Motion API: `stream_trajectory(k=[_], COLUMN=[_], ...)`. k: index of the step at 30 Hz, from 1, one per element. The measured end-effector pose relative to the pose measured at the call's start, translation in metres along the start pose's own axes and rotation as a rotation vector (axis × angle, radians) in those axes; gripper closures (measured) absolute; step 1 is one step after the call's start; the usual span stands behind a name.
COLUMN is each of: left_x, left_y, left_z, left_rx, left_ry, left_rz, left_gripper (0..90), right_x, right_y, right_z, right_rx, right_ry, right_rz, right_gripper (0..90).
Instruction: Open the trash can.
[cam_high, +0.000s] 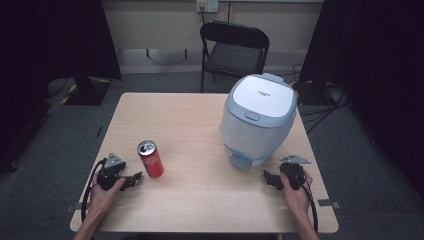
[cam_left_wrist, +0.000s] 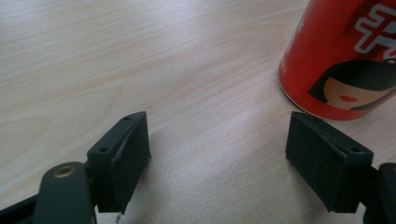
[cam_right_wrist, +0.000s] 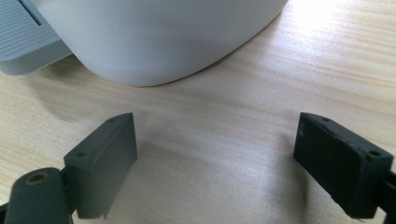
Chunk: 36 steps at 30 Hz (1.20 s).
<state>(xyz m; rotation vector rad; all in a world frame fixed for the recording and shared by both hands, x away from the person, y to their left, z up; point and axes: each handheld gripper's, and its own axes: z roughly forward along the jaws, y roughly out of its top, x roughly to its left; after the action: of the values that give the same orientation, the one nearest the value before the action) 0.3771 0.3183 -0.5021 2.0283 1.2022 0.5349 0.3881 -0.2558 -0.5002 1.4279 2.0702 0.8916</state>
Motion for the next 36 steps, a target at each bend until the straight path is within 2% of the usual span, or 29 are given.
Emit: stream_trajectory(k=[11,12,15,16,18,19,20,21,22,23,24,25,26,28,30,31,32,34,35,36], left_x=[0.001,-0.001,-0.003,-0.006,-0.007,-0.007,-0.011,-0.011,-0.017,-0.017,-0.022,-0.022,-0.024,-0.025,-0.029,-0.029,-0.034,-0.036,-0.036,-0.035], left_y=[0.0,0.0,0.0,0.002,0.004,0.004,0.008,0.008,0.012,0.012,0.014,0.014,0.015,0.015,0.017,0.017,0.02,0.024,0.026,0.028], left_z=[-0.002,-0.003,-0.007,-0.013,-0.02,-0.02,-0.025,-0.025,-0.028,-0.028,-0.031,-0.031,-0.034,-0.035,-0.036,-0.036,-0.034,-0.029,-0.026,-0.023], left_rx=[0.008,0.01,0.011,-0.003,-0.033,-0.033,-0.06,-0.06,-0.073,-0.073,-0.091,-0.091,-0.122,-0.134,-0.131,-0.131,-0.138,-0.147,-0.146,-0.142], left_ry=[-0.007,-0.026,-0.036,-0.047,-0.071,-0.071,-0.099,-0.099,-0.126,-0.126,-0.155,-0.155,-0.231,-0.248,-0.241,-0.241,-0.242,-0.25,-0.238,-0.231], left_rz=[0.019,0.019,0.023,0.026,0.007,0.007,-0.001,-0.001,0.024,0.024,0.024,0.024,-0.017,-0.031,0.019,0.019,0.035,0.033,0.033,0.014], left_gripper=[21.6,23.5,24.0,23.6,23.6,23.3,23.0,23.0,22.7,22.4,21.9,21.7,21.4,19.8,18.6,17.6,17.2,16.3,16.1,16.2], right_x=[0.0,0.0,0.0,0.0,0.0,0.0,0.0,0.0,0.0,0.0,0.0,0.0,0.0,0.0,0.0,0.0,0.0,0.0,0.0,0.0], right_y=[0.0,-0.001,0.0,0.0,-0.001,-0.001,-0.001,-0.001,-0.001,-0.001,0.0,0.0,-0.001,-0.001,-0.001,-0.001,-0.001,-0.001,-0.001,-0.001], right_z=[0.0,-0.001,0.0,0.0,-0.001,-0.001,0.0,0.0,0.0,0.0,-0.001,-0.001,0.0,0.0,0.0,0.0,-0.001,0.0,0.0,0.0], right_rx=[-0.001,-0.001,-0.001,-0.001,-0.001,-0.001,-0.001,-0.001,-0.001,-0.001,-0.001,-0.001,-0.001,-0.001,-0.001,-0.001,-0.001,-0.001,-0.001,-0.001], right_ry=[0.001,0.002,0.002,0.002,0.002,0.002,0.002,0.002,0.002,0.002,0.002,0.002,0.002,0.002,0.002,0.002,0.002,0.002,0.002,0.002], right_rz=[0.0,0.0,0.0,0.0,0.0,0.0,-0.001,-0.001,0.0,0.0,0.0,0.0,0.0,0.0,0.0,0.0,0.0,0.0,0.0,0.0], right_gripper=[11.9,11.9,11.9,11.9,11.9,11.9,11.9,11.9,11.9,11.9,11.9,11.9,11.8,11.9,11.9,11.9,11.9,11.9,11.9,11.9])
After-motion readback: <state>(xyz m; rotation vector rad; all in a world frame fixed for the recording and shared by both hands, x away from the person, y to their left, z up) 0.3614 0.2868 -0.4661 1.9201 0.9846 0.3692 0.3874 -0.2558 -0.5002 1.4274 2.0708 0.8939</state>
